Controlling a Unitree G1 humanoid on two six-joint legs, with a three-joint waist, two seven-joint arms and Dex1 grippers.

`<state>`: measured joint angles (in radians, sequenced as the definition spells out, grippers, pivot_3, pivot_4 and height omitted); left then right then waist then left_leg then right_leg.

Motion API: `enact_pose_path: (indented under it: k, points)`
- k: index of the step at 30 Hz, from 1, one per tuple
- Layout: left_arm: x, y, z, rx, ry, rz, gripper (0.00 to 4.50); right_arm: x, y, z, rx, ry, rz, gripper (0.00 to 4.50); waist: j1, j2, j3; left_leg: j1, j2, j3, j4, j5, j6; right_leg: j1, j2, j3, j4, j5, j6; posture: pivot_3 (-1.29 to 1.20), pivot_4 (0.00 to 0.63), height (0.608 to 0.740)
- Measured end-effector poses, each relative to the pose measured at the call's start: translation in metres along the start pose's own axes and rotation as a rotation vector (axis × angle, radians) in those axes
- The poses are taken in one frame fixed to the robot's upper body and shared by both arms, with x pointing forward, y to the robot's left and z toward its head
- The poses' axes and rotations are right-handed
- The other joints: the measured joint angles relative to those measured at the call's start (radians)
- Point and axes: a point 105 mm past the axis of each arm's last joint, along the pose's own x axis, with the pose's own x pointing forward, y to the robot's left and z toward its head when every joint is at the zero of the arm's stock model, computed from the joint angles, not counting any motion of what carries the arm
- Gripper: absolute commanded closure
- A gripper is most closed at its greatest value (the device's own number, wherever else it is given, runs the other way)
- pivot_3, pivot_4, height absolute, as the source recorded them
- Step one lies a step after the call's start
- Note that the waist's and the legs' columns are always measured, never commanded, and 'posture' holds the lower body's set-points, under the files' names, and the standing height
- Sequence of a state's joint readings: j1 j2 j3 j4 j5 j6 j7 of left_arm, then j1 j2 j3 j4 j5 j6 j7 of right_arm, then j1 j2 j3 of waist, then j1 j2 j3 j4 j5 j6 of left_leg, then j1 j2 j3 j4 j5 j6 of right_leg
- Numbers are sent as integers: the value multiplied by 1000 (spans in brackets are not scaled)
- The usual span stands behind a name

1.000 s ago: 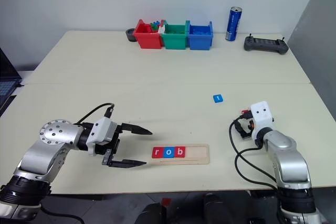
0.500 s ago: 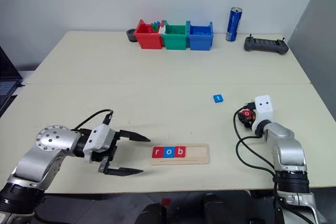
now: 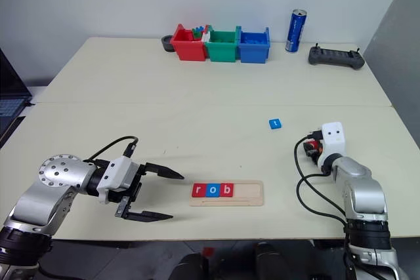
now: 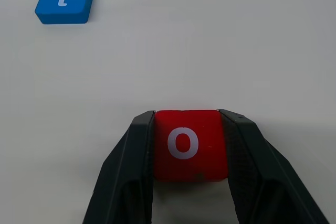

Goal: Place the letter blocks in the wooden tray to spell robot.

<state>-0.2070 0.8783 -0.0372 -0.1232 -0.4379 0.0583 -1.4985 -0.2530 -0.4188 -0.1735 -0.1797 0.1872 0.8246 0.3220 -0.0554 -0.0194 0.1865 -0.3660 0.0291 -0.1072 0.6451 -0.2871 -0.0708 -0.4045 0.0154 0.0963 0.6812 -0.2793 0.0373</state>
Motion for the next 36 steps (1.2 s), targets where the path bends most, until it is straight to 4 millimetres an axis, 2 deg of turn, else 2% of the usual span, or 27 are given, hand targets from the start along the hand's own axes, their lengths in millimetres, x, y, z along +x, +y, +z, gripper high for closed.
enact_pose_path:
  k: [2,5,9,18,25,34,36]
  points:
    - [0,1,0,-2,-3,4,0,-9,6,-5,-10,9,12,3048,-1,0,0,0,0,0,0,0,0,0,0,0,0,0,0,0,150,740]
    - [-1,4,-1,-9,-1,31,0,-25,26,-15,-5,23,46,3048,-2,0,0,0,0,0,0,0,0,0,0,0,0,0,0,0,150,740]
    - [-2,9,-2,-45,0,64,0,-35,45,-21,11,27,73,3048,-6,0,0,1,0,0,0,0,0,0,0,1,0,-2,3,0,150,740]
    - [-1,9,-5,-101,-13,99,0,-40,49,-22,27,30,53,3048,-7,0,0,1,1,0,0,0,0,0,0,1,0,-3,5,0,150,740]
    - [-1,3,-11,-115,-14,95,0,-59,69,-30,37,62,116,3048,-5,0,0,0,1,0,0,0,0,0,0,0,0,-3,4,0,150,740]
    - [-1,4,-10,-96,-13,94,0,-66,82,-34,101,67,80,3048,-5,0,0,0,1,0,0,0,0,0,0,0,0,-3,5,0,150,740]
    - [0,4,-9,-92,-13,94,0,-65,83,-33,123,56,68,2319,-5,0,0,1,1,0,0,0,0,0,0,1,0,-3,5,0,150,740]
